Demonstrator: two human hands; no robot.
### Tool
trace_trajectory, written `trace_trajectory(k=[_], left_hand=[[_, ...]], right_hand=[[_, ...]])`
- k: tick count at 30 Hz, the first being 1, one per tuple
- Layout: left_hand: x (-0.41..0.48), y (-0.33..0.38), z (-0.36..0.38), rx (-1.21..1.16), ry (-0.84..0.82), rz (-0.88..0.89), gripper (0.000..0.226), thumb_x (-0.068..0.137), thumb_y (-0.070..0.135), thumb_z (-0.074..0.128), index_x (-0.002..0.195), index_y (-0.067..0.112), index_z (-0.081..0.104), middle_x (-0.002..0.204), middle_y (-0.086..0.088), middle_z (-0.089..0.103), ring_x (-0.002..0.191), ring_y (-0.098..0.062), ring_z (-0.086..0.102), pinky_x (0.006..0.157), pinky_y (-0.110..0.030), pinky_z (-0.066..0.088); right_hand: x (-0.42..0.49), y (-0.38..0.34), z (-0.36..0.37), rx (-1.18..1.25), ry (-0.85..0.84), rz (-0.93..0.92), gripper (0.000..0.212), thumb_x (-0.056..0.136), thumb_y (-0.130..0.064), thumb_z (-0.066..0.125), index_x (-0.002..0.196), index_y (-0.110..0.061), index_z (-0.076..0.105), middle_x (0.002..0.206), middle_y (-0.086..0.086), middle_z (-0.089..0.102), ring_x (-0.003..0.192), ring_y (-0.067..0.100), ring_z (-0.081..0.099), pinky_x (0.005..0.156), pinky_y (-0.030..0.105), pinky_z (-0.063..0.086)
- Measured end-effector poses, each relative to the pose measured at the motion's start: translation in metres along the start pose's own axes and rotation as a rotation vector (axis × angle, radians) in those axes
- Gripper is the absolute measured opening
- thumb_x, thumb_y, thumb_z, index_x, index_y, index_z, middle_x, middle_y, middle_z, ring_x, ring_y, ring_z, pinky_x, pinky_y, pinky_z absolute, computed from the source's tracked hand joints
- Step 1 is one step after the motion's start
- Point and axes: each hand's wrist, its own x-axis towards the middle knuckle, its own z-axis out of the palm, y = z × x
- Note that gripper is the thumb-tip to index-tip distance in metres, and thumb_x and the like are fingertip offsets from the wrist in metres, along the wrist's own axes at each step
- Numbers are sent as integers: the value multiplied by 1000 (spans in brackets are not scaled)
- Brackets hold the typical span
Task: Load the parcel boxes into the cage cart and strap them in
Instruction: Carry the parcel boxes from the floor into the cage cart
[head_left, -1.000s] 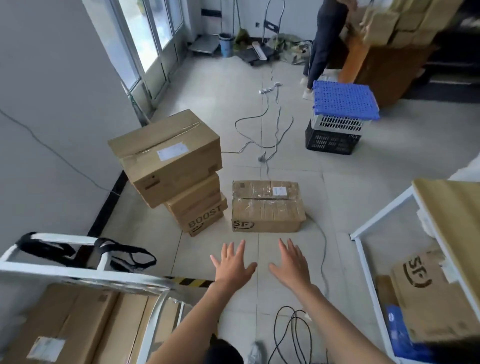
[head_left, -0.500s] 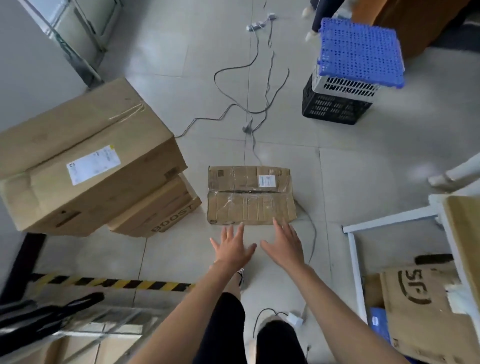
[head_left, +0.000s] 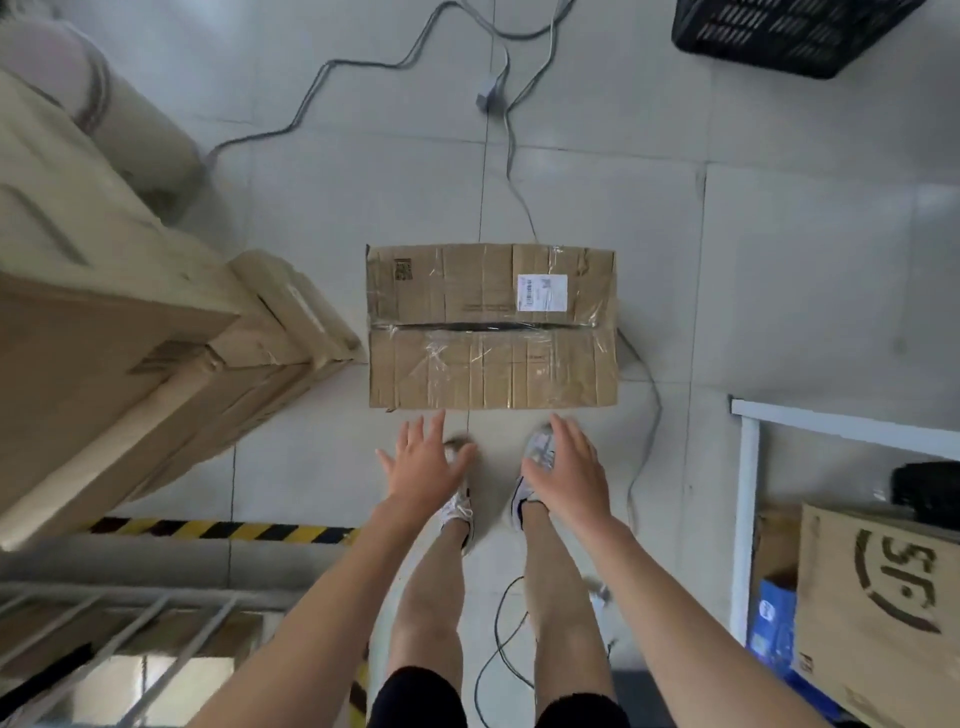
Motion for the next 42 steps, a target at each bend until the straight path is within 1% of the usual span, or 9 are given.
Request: trace_trajectory(k=[5, 10, 16, 22, 24, 28, 31, 35, 42], left_hand=[[99, -27, 32, 29, -1, -86, 76, 96, 54, 51, 158, 25, 19, 164, -10, 22, 154, -29, 9, 117, -67, 11], [189, -61, 52, 78, 44, -183, 81, 93, 50, 59, 158, 23, 18, 164, -15, 19, 154, -33, 7, 115, -66, 14], [284, -83, 46, -57, 343, -141, 82, 95, 40, 62, 157, 4, 21, 160, -27, 20, 149, -40, 17, 118, -57, 21], [329, -81, 24, -175, 540, -125, 94, 93, 47, 64, 159, 6, 10, 162, -29, 1, 150, -44, 10, 124, -47, 13], [335, -82, 14, -167, 526, -142, 106, 86, 56, 68, 159, 12, 6, 163, -27, -2, 150, -45, 9, 121, -54, 15], [347, -97, -10, -191, 407, -196, 127, 64, 71, 77, 156, 8, 16, 156, -20, 34, 145, -40, 27, 118, -57, 22], [354, -103, -20, -562, 286, -181, 119, 49, 55, 90, 144, 15, 30, 141, -10, 50, 131, -32, 49, 113, -54, 38], [350, -109, -19, -667, 240, -183, 117, 46, 51, 93, 139, 16, 31, 127, -4, 53, 119, -27, 57, 107, -50, 46], [282, -73, -24, -684, 227, -140, 110, 55, 48, 92, 142, 13, 35, 122, -2, 57, 113, -23, 60, 103, -43, 49]], right_hand=[[102, 35, 25, 14, -51, 60, 80, 92, -36, 57, 159, -24, 16, 164, 1, 21, 150, 25, 21, 117, 47, 28], [201, 70, 38, 4, 43, 91, 79, 94, -39, 57, 159, -25, 15, 166, 5, 16, 152, 27, 16, 120, 49, 25], [303, 105, 23, -24, 323, 149, 85, 91, -43, 60, 159, -23, 13, 167, 13, 9, 151, 35, 15, 119, 51, 24], [357, 118, 2, 35, 218, 140, 114, 74, -63, 67, 152, -46, -15, 168, 1, -4, 149, 33, 25, 107, 54, 36], [360, 121, 0, 70, 221, 119, 117, 72, -64, 69, 150, -49, -17, 168, -4, -4, 151, 26, 23, 108, 53, 36], [364, 124, 2, 235, 230, 127, 125, 72, -53, 78, 154, -41, -15, 168, -7, -4, 153, 16, 11, 114, 43, 26], [365, 130, 3, 429, 221, 180, 128, 69, -45, 86, 158, -29, -5, 167, -3, 14, 151, 17, 22, 118, 35, 22], [361, 134, 2, 506, 206, 221, 110, 68, -37, 89, 153, -19, 23, 149, 0, 48, 135, 22, 48, 115, 42, 37], [295, 148, -54, 527, 218, 262, 111, 68, -41, 89, 154, -22, 21, 154, 2, 43, 138, 26, 44, 116, 47, 36]])
